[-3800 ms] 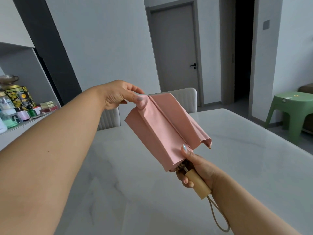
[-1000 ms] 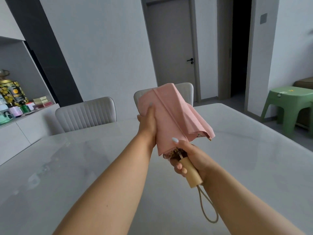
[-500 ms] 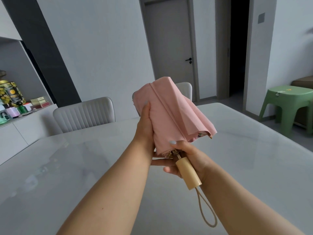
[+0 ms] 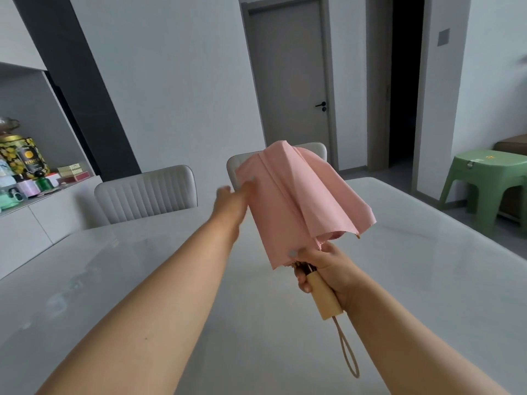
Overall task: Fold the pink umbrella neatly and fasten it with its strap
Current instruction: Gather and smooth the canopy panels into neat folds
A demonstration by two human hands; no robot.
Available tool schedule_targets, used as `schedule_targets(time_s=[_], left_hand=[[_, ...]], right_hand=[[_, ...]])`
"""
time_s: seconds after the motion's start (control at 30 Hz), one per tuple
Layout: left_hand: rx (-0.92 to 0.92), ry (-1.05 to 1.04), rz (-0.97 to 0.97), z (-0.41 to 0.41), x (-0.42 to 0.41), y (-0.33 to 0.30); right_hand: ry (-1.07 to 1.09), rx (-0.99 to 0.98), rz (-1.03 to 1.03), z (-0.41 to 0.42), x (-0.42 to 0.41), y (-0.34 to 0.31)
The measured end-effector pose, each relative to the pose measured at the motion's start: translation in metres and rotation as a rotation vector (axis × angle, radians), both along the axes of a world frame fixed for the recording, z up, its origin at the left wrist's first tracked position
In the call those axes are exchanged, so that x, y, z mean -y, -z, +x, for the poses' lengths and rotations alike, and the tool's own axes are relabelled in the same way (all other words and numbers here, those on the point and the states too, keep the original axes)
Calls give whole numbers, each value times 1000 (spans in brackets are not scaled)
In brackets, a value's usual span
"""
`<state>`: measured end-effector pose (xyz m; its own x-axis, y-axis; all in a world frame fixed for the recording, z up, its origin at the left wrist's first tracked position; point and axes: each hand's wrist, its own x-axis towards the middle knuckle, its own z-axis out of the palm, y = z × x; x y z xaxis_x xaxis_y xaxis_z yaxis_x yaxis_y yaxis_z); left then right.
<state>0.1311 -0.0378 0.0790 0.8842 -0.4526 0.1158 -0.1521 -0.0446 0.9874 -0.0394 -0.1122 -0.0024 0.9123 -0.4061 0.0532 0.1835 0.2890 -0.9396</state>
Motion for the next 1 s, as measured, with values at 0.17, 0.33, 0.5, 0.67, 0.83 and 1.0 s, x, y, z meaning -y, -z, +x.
schedule_targets(time_s=[0.17,0.33,0.5,0.67,0.83,1.0], left_hand=[[611,-97,180,5,7,-62],[622,5,541,-8,14,-93],[347,85,344,-5,14,-98],[118,272,92,0,11,-99],[81,341,147,0,6,-95],[44,327,-51,8,7,-88]], right_hand=[[0,-24,-85,0,2,2],[-24,-49,-143,2,-1,3],[-80,-77,-123,1,0,4],[-99,-79,-52,2,-1,6],[-84,-63,-26,2,-1,5],[-74,-62,2,3,0,6]])
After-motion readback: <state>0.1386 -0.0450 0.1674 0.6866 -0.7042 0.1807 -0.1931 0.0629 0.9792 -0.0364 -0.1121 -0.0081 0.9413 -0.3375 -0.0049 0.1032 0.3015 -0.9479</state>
